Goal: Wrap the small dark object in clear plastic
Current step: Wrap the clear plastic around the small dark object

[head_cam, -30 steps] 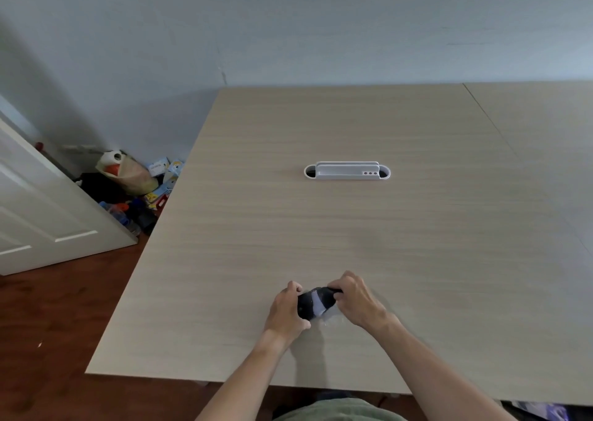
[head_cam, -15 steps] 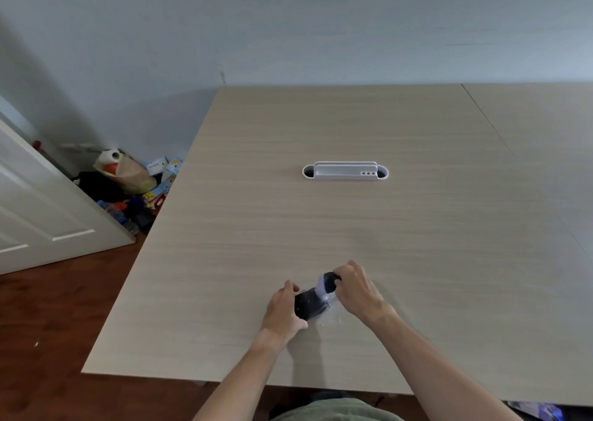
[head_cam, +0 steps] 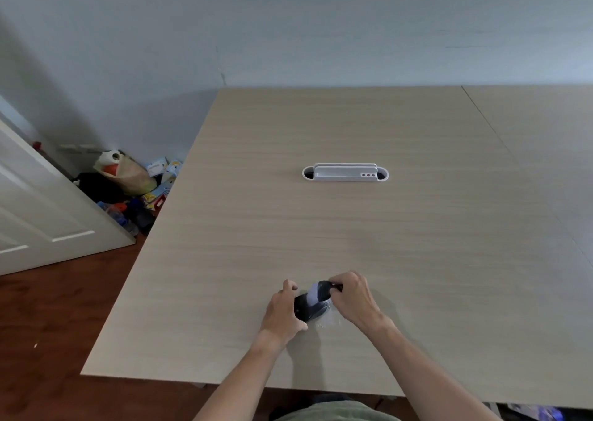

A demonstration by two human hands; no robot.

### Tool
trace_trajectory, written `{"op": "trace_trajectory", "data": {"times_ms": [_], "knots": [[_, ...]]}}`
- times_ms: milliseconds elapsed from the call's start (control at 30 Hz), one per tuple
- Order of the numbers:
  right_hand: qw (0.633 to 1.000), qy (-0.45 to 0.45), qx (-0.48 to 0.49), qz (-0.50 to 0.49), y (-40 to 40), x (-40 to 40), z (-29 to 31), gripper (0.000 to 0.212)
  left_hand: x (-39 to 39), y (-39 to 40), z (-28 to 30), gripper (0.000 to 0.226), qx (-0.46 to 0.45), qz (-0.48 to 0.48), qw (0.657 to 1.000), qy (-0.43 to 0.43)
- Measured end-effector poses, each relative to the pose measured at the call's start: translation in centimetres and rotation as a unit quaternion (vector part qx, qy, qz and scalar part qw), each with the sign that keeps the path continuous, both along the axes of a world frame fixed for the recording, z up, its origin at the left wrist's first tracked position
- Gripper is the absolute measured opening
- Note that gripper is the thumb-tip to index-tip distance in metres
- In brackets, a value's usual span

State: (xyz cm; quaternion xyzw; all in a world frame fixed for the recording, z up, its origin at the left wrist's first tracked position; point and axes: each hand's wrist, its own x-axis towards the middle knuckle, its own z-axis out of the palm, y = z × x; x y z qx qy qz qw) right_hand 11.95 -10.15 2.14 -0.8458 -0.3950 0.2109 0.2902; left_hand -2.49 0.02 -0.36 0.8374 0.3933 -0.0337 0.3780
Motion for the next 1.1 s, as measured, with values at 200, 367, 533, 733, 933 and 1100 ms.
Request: {"op": "trace_trajectory", "data": {"times_ms": [200,367,533,733,933,1100], "knots": [[0.996,-0.023,-0.055,-0.061,-1.1,1.2,-0.6,0.036,0.0,-0.1,0.0,0.066,0.015,-0.010,1.000,0.006],[1.000,0.002,-0.020,0.000,-0.8,0.3,0.1,0.010,0.1,0.1,0.0,0.071,0.008,-0.010,1.000,0.010],[0.998,-0.008,-0.058,-0.037,-1.8,0.3,-0.5,0.028,0.2,0.3,0.1,0.070,0.004,-0.012,1.000,0.026],[0.998,0.020,-0.051,0.023,-0.7,-0.2,0.2,0.016,0.3,0.5,-0.2,0.065,0.004,-0.016,1.000,0.024],[0.998,0.006,-0.052,-0.044,0.3,1.0,1.3,0.028,-0.2,0.9,-0.6,0.077,0.012,-0.056,0.998,0.025],[0.988,0.048,-0.131,0.072,1.2,-0.3,1.8,0.022,-0.1,1.4,-0.2,0.084,-0.002,-0.077,0.996,0.036]]}}
